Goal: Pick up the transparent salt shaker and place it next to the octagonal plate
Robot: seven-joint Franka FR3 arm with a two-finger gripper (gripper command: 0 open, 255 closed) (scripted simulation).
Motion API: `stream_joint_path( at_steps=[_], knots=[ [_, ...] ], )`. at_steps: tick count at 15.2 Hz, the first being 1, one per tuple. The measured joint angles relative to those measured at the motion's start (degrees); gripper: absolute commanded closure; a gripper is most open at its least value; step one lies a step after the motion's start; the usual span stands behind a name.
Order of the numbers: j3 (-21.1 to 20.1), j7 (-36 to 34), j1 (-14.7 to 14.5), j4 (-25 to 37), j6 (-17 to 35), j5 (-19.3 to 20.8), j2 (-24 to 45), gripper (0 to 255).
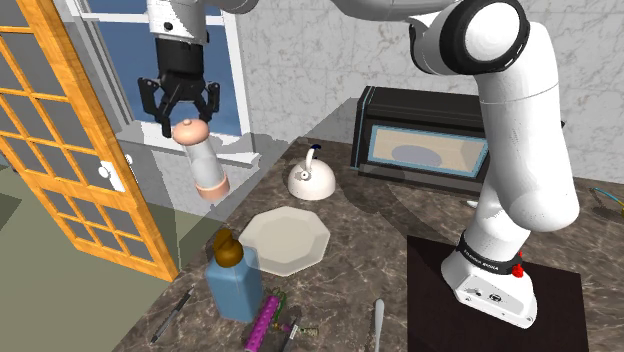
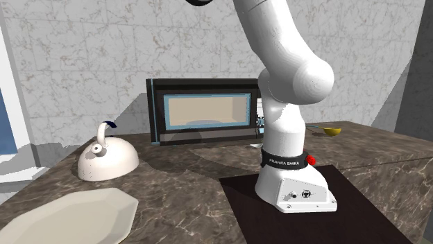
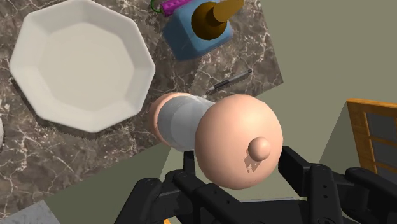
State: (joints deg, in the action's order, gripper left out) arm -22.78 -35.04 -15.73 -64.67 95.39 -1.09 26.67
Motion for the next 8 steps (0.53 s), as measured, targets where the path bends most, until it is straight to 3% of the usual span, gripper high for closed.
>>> stream_joint_path(
  at_steps=[8],
  knots=[
    [0.02, 0.94, 0.96, -8.52, 7.02, -0.62, -1.44, 255]
  ],
)
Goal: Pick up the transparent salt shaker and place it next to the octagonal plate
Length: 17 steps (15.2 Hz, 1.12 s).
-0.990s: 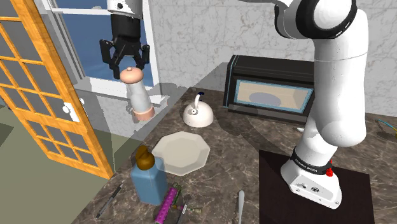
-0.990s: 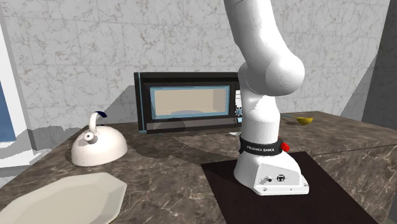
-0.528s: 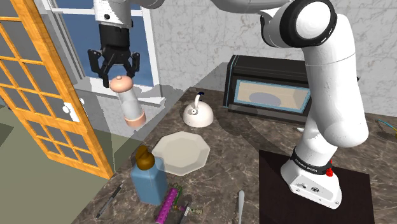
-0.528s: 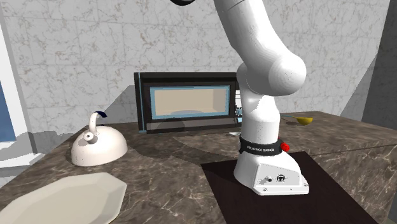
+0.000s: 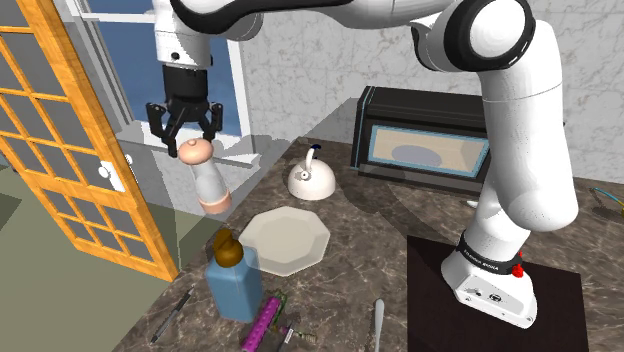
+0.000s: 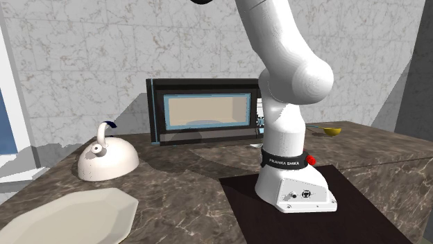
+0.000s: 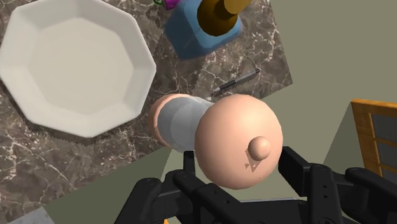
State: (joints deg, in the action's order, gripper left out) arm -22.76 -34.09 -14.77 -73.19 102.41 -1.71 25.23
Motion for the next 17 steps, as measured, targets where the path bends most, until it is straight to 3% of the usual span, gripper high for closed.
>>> stream_joint_path(
  at_steps=[17],
  knots=[
    [0.37, 1.77, 0.92, -12.39, 12.71, -0.23, 0.56, 255]
  ],
)
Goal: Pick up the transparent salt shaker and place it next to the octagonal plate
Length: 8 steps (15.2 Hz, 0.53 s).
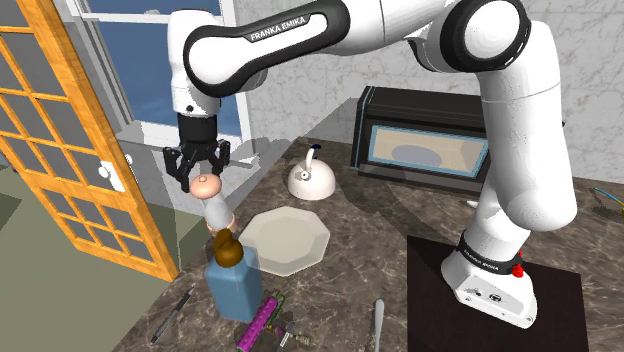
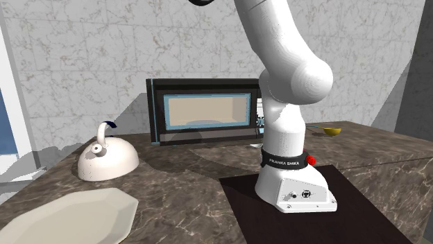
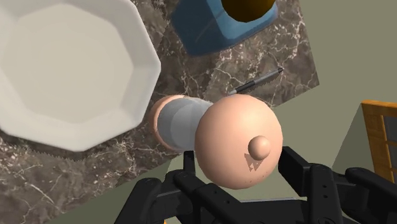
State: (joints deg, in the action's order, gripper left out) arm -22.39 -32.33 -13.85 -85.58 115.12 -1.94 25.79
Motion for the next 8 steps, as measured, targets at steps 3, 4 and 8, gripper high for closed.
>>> stream_joint_path(
  at_steps=[3, 4, 8],
  knots=[
    [0.12, 0.05, -0.18, -1.02, 1.88, 0.25, 0.89, 255],
    [0.15, 0.13, -0.16, -1.49, 2.47, 0.27, 1.03, 255],
    [0.29, 0.39, -0.16, -3.71, 5.34, 0.41, 1.74, 255]
  ],
)
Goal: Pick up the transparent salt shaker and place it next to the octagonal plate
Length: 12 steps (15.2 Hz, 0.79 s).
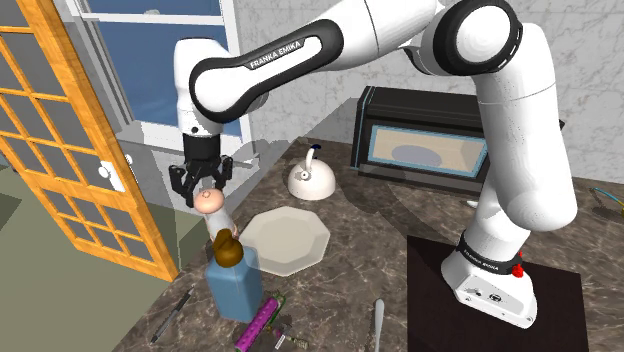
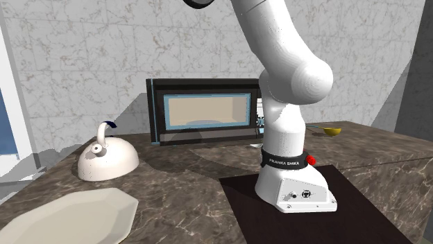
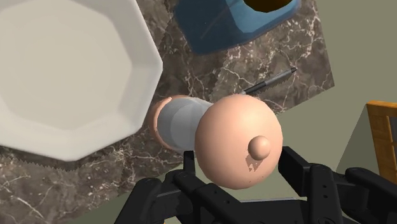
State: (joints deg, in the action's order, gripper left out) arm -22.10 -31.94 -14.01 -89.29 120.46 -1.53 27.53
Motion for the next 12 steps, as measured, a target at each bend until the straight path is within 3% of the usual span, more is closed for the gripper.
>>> stream_joint_path(
  at_steps=[12],
  knots=[
    [0.57, 0.5, -0.3, -3.63, 6.49, 0.71, 3.02, 255]
  ],
)
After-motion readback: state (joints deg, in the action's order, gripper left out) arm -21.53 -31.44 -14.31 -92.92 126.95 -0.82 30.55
